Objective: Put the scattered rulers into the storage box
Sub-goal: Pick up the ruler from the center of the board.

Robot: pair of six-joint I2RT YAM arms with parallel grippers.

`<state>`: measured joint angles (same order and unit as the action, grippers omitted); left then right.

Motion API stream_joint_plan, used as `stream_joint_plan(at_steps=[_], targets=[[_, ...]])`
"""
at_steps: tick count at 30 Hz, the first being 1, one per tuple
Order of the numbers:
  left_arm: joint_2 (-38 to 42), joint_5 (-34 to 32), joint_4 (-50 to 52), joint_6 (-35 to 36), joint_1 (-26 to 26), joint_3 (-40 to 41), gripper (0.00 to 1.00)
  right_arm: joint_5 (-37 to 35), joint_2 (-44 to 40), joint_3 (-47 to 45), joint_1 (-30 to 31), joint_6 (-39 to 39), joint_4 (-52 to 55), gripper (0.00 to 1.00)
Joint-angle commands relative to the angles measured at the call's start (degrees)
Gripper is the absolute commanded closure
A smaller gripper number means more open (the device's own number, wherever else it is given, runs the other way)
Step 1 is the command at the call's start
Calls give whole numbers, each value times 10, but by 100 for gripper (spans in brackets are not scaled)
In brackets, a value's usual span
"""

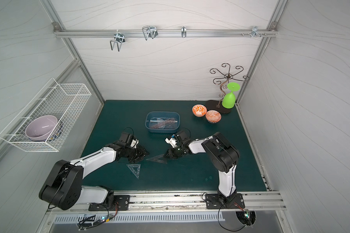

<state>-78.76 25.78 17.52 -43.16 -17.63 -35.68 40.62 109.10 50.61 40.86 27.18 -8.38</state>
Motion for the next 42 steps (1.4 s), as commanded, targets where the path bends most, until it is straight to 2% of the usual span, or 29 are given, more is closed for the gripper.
stream_joint_plan(at_steps=[1,8,21,28,42], targets=[[-15,15,-27,1,2,-6,42,-8,18,-10,0,-7,8,84],[-36,46,-76,-19,2,16,41,-10,26,-14,-2,-9,9,84],[5,-4,-18,6,2,-4,41,-16,20,-31,-9,-12,10,85],[-12,15,-42,-2,0,5,41,-19,17,-37,-11,-17,15,85],[-28,10,-46,0,-4,8,41,-24,16,-45,-12,-19,16,85]])
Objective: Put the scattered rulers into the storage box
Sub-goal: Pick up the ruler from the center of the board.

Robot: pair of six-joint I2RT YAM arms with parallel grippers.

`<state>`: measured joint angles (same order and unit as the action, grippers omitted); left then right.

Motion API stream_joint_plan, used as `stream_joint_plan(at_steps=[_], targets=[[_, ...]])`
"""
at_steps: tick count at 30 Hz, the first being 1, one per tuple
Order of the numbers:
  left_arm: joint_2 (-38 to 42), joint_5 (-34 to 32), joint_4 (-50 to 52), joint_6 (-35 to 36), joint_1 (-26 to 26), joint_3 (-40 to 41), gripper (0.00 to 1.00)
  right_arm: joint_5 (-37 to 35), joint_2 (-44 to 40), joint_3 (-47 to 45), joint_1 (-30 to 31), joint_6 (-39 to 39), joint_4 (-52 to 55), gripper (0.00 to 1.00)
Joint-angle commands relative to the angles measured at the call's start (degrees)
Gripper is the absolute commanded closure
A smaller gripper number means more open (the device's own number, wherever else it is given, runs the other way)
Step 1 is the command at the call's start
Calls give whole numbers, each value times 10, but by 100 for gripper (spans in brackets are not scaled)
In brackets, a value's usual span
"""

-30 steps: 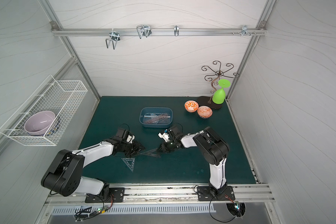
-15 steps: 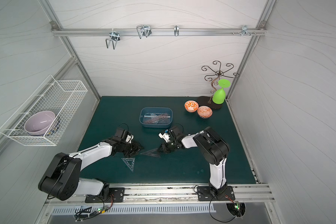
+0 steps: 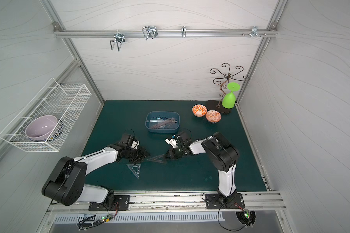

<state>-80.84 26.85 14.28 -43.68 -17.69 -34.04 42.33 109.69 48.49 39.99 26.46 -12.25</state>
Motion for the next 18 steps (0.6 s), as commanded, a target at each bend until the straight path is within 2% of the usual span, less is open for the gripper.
stream_joint_plan(at_steps=[1,18], targets=[[-7,-1,-14,6,-3,-9,41,-42,9,-24,-3,-12,55,85],[-25,48,-88,-25,-16,23,44,-47,11,-27,-6,-14,57,85]])
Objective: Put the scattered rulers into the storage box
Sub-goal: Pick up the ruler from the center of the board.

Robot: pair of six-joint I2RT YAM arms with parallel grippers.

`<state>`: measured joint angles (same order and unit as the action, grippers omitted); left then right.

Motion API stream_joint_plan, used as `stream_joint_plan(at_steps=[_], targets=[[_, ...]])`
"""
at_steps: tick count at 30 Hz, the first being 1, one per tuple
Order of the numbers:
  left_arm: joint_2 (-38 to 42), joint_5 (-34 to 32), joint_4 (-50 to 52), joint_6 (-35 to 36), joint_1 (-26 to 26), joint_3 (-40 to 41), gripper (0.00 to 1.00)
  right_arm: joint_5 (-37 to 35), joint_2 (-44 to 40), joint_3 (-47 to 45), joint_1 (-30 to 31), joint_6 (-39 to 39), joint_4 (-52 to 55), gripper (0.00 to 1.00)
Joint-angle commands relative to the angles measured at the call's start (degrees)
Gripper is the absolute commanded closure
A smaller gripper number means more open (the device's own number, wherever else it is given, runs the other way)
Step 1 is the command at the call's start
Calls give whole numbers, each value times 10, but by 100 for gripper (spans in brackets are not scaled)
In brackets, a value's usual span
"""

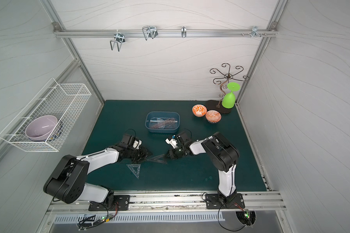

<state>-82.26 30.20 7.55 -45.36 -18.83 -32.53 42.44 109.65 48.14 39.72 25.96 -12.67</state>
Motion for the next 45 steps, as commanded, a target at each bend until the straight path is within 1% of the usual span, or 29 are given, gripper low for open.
stream_joint_plan(at_steps=[1,4,10,12,15,19,22,24,29,33,38,45], targets=[[-12,18,-29,-11,-4,11,45,-49,11,-23,-3,-9,61,85],[-12,19,-22,-9,-4,8,46,-48,12,-23,-3,-10,63,86],[67,-50,113,43,14,-46,44,-51,9,-31,-5,-13,67,86],[80,-62,128,51,15,-54,43,-52,10,-30,-5,-13,67,86],[70,-52,112,45,15,-45,42,-53,9,-29,-5,-15,68,86],[35,-15,54,20,13,-21,42,-54,9,-30,-5,-16,69,86],[19,-4,29,9,6,-11,42,-52,10,-29,-5,-15,69,86],[19,-5,30,10,6,-10,42,-50,6,-28,-5,-15,69,86],[54,-38,71,25,7,-25,42,-37,-31,-17,-5,-9,73,86],[57,-42,81,28,10,-30,42,-31,-47,6,-3,-5,77,85],[60,-44,87,29,13,-33,42,-25,-42,28,13,-1,78,85],[61,-45,92,32,20,-33,41,-20,-33,33,23,3,76,86]])
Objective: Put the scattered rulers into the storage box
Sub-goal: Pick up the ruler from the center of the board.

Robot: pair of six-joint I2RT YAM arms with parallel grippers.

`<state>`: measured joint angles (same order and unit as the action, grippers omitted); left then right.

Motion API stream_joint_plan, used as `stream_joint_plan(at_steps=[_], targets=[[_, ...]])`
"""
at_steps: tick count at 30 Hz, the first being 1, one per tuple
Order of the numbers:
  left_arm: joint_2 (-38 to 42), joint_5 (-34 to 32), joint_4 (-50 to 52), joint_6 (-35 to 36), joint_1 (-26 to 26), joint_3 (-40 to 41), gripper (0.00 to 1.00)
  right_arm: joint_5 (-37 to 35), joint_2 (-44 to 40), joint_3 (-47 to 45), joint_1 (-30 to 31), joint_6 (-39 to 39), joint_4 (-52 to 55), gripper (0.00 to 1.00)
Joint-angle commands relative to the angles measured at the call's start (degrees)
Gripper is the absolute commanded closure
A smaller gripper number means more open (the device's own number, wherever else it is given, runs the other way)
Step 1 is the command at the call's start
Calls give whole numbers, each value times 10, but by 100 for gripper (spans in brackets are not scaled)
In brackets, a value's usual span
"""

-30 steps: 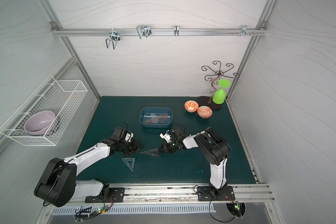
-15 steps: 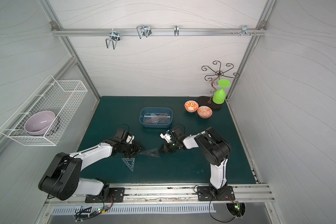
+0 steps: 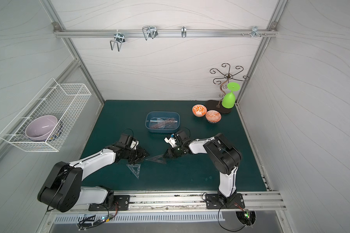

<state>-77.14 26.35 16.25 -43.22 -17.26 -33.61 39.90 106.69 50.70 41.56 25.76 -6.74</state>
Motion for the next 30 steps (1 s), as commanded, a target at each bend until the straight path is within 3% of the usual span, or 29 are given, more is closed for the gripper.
stream_joint_plan(at_steps=[1,11,30], targets=[[10,-6,6,10,6,-24,41,4,-1,6,6,5,17,87],[-5,-10,19,20,11,-34,37,-6,20,-15,3,-3,20,87],[-51,49,-100,-24,-5,14,39,-11,32,-20,5,-3,15,88]])
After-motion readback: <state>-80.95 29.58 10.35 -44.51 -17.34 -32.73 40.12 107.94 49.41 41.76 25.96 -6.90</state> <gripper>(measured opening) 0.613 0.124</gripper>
